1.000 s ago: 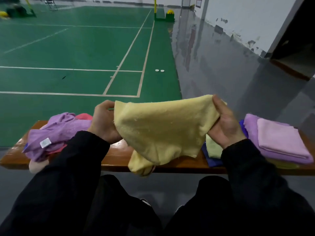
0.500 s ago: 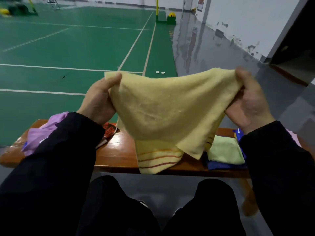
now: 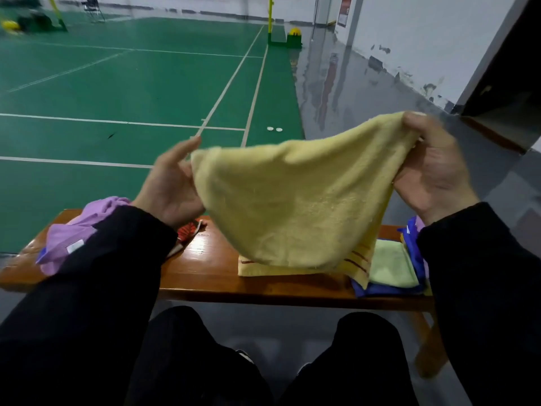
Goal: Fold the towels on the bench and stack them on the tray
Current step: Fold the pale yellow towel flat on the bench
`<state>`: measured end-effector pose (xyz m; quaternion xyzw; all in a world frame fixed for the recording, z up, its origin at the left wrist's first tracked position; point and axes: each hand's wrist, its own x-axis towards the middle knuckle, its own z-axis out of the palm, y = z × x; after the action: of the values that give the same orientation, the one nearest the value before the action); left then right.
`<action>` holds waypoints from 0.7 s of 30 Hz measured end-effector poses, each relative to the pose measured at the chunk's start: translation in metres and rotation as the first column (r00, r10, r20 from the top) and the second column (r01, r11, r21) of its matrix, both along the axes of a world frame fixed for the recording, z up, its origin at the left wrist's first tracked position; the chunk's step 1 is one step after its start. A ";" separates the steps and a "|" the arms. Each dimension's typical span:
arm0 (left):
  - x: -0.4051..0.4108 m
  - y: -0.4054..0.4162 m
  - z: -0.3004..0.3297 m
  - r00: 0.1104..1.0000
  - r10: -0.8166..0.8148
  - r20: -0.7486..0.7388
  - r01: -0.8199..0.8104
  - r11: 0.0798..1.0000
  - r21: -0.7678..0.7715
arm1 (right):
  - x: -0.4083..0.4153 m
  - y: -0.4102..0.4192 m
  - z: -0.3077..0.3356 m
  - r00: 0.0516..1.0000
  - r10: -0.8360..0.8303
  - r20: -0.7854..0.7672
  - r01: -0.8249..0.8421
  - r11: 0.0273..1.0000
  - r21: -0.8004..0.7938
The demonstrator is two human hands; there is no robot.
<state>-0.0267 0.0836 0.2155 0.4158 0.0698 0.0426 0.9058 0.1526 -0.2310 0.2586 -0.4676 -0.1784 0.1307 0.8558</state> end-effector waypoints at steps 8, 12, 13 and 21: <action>0.000 -0.031 -0.050 0.946 0.165 -0.277 -0.152 0.986 0.070 | -0.012 0.007 0.008 0.998 -0.051 0.024 0.051 0.999 -0.008; 0.004 -0.026 -0.048 0.937 0.294 -0.190 -0.273 0.953 0.129 | -0.006 0.008 0.006 0.991 -0.101 0.091 0.104 0.994 -0.023; 0.006 -0.023 -0.044 0.928 0.350 -0.131 -0.332 0.933 0.138 | -0.003 0.007 0.007 0.991 -0.104 0.088 0.106 0.994 -0.017; 0.011 -0.013 -0.001 0.782 0.579 0.230 -0.617 0.771 0.157 | 0.002 0.001 0.014 0.953 -0.282 0.107 0.281 0.959 0.028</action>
<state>-0.0154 0.0709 0.2149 0.4657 0.1168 0.3721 0.7944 0.1542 -0.2299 0.2730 -0.4892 -0.1574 -0.0197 0.8576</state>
